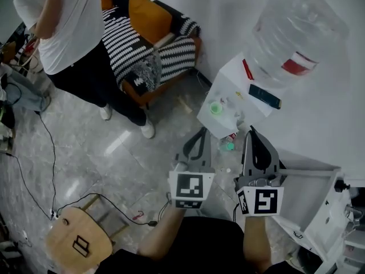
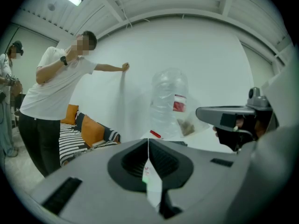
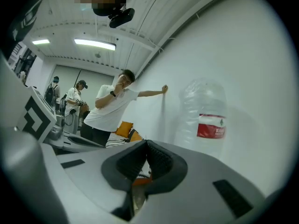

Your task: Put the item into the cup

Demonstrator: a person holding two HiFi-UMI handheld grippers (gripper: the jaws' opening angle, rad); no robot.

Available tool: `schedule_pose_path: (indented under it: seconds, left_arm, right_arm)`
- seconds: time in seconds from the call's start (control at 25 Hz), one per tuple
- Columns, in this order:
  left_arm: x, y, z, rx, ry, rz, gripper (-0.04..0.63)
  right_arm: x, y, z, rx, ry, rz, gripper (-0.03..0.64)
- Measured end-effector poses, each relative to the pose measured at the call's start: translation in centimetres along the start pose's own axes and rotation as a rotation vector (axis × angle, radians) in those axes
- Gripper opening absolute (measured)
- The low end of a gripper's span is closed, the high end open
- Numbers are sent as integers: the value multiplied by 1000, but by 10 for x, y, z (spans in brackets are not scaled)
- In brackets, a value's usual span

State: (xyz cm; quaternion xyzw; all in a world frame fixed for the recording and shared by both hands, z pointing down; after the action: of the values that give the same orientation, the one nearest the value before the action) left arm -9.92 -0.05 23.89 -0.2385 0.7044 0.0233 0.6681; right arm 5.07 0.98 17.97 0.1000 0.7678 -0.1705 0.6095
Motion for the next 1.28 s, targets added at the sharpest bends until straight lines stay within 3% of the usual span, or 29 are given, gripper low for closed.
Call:
schedule_pose_path:
  seconds: [0.24,0.64,0.8,1.28]
  left_arm:
    - [-33,-44,7,-16,1,-94,14]
    - [-119,-122,15,-3,94,-211,14]
    - [-161,-145,14,-6,96,-294,14]
    - [-245,-193,-15,52,116,-389,14]
  right_arm:
    - [-49,-29,12,19,-65,-83,11]
    - [-162,-84,31,60,-117,-198,11]
    - [-203,-114,38,55,-109,-223,11]
    - [-323,-199,30,35,-54,-356,11]
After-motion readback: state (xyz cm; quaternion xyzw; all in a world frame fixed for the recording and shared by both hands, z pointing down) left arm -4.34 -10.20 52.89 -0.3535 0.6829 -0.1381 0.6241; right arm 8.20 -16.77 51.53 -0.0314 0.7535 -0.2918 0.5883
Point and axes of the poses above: the fingertips, and each gripper's own axes: y backward along the fingers, z to its right, x out of its top, the point moved 7 cm from there along y, backward along the fingers, and after that the axes turned 3 degrees about -z, right-handed, at the moved point
